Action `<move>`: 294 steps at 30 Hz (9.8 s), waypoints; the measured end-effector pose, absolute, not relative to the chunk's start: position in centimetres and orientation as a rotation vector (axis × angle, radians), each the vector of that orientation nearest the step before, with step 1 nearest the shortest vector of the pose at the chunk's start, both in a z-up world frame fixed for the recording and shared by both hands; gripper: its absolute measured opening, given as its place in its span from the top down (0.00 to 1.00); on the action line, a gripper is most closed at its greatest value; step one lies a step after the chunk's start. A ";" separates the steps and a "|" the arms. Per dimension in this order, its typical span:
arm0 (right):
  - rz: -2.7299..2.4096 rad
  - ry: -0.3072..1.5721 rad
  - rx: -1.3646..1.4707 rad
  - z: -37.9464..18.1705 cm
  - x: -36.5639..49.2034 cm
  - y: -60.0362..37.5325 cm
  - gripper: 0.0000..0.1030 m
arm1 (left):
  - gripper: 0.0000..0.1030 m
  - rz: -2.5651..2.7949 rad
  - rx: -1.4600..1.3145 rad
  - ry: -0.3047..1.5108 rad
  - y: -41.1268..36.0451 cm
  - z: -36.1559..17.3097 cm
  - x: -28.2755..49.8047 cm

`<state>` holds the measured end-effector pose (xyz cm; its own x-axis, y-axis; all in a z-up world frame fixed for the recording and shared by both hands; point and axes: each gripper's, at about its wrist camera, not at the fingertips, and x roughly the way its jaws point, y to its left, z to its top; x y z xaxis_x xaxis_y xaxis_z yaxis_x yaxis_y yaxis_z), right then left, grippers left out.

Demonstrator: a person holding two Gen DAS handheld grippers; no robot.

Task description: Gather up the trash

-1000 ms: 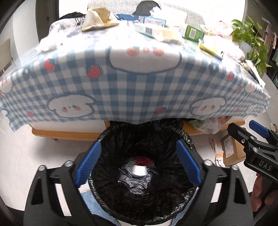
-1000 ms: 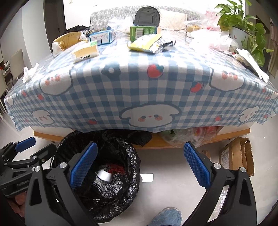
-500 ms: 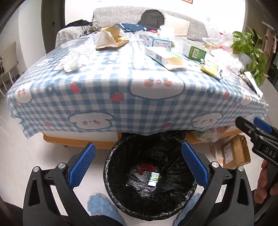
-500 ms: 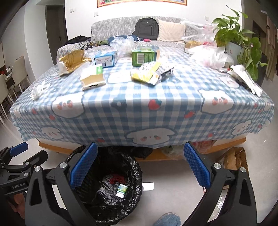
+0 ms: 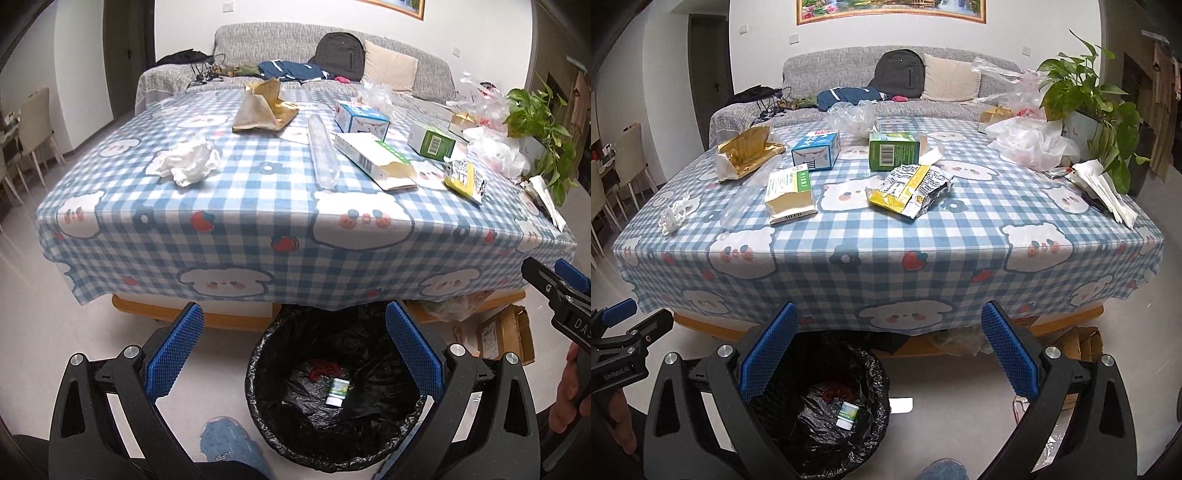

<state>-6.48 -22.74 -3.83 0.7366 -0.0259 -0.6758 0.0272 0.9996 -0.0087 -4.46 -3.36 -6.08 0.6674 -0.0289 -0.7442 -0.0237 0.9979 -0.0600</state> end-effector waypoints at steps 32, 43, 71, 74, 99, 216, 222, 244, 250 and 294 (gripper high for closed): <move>-0.045 0.717 0.017 -0.2 1.5 -22.6 0.07 | 0.06 -0.006 -0.043 0.833 -0.5 -1.7 3.8; -0.087 0.736 0.023 0.0 6.7 -23.3 0.07 | 0.07 0.056 -0.077 0.849 3.0 -2.1 9.1; -0.165 0.935 0.065 -6.7 14.9 -24.8 0.28 | 0.39 0.163 -0.041 0.955 5.2 -6.6 15.2; -0.175 0.929 0.070 -6.5 14.8 -25.1 0.40 | 0.55 0.165 -0.043 0.959 4.9 -6.3 15.0; -0.137 0.903 0.078 -5.2 13.2 -24.6 0.73 | 0.95 0.114 -0.108 0.969 4.6 -5.5 14.0; 0.178 1.015 -0.049 -16.8 -5.2 -11.7 0.46 | 0.95 0.042 -0.145 1.034 2.0 -18.5 -4.7; 0.148 0.968 -0.058 -15.5 -5.8 -13.1 0.20 | 0.95 0.016 -0.138 1.025 0.0 -17.8 -4.7; -0.010 0.932 -0.009 -15.2 -6.7 -22.3 0.08 | 0.95 -0.074 -0.100 1.025 -8.2 -17.5 -4.2; -0.024 0.949 0.003 -15.8 -6.5 -23.4 0.08 | 0.94 -0.085 -0.090 1.049 -9.5 -18.4 -3.9; -0.012 0.827 -0.016 -7.4 -6.2 -21.9 0.07 | 0.06 -0.058 -0.072 0.929 -5.4 -9.5 -4.7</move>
<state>-6.17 -21.94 -7.36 0.6771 -0.0169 -0.7357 0.0044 0.9998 -0.0189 -4.67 -5.45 -9.45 0.5972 -0.0809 -0.7980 0.0190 0.9961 -0.0867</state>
